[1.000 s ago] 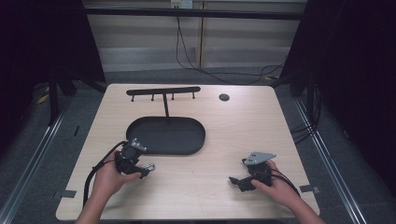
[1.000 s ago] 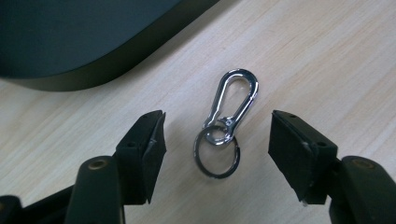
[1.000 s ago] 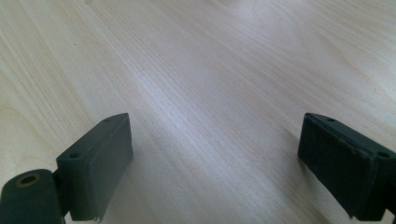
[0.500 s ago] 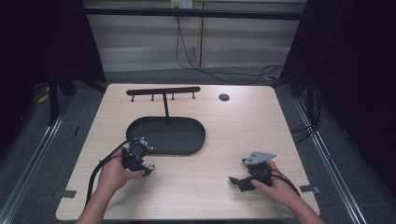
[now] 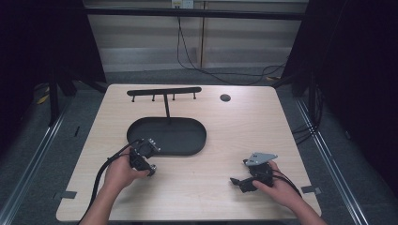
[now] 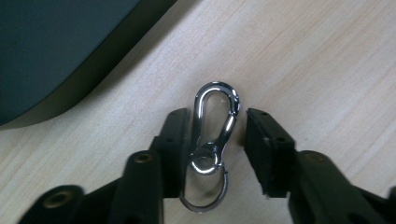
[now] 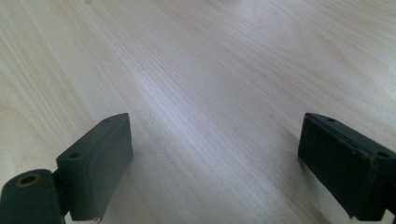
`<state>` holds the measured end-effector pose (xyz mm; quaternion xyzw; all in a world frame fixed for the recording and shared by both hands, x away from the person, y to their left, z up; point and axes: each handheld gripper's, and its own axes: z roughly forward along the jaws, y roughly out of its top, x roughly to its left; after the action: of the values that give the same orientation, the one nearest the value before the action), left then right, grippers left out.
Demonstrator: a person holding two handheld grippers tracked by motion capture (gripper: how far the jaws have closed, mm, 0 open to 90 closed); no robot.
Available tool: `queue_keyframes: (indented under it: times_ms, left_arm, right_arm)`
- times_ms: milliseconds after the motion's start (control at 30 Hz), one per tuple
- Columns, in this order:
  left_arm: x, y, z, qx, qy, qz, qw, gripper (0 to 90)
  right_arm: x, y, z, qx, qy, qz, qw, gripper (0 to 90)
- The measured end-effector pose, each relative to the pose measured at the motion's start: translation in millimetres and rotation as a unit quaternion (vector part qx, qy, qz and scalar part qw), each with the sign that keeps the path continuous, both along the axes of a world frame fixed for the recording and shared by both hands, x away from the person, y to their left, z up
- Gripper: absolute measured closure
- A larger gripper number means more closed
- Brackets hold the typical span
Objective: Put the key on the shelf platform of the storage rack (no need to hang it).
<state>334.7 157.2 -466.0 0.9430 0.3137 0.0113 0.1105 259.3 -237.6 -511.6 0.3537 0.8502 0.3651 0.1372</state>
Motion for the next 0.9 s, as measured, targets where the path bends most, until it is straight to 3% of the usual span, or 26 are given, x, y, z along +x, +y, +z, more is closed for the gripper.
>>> queue_keyframes:
  times_ms: [267, 300, 333, 400, 433, 467, 667, 900]
  left_arm:
    - [0.9, -2.5, 1.7, 0.004, 0.013, 0.017, 0.9998, 71.7]
    - [1.0, -0.4, 10.2, -0.017, 0.007, 0.025, 0.9995, 81.0]
    - [1.0, -0.4, 10.2, -0.017, 0.007, 0.025, 0.9995, 85.3]
    - [2.3, 0.7, 17.1, -0.015, 0.016, 0.024, 0.9995, 85.3]
    - [2.1, -1.6, 15.0, 0.01, 0.028, 0.016, 0.9994, 85.4]
    - [1.9, -2.2, 13.1, 0.015, 0.035, 0.013, 0.9992, 85.4]
    - [3.0, -1.1, 19.9, -0.003, 0.035, 0.028, 0.999, 85.5]
    - [5.4, -0.9, 32.8, -0.006, 0.037, 0.029, 0.9989, 85.5]
  right_arm:
    - [0.0, 0.0, 0.0, 0.0, 0.0, 0.0, 1.0, 9.6]
    - [0.0, 0.0, 0.0, 0.0, 0.0, 0.0, 1.0, 9.6]
    - [0.0, 0.0, 0.0, 0.0, 0.0, 0.0, 1.0, 9.6]
    - [0.1, 0.0, 0.0, 0.0, 0.0, 0.0, 1.0, 9.5]
    - [0.0, 0.0, 0.0, 0.0, 0.0, 0.0, 1.0, 9.6]
    - [0.0, 0.0, 0.0, 0.0, 0.0, 0.0, 1.0, 9.6]
    - [0.0, 0.0, 0.1, 0.0, 0.0, 0.0, 1.0, 9.6]
    - [0.0, 0.0, 0.0, 0.0, 0.0, 0.0, 1.0, 9.6]
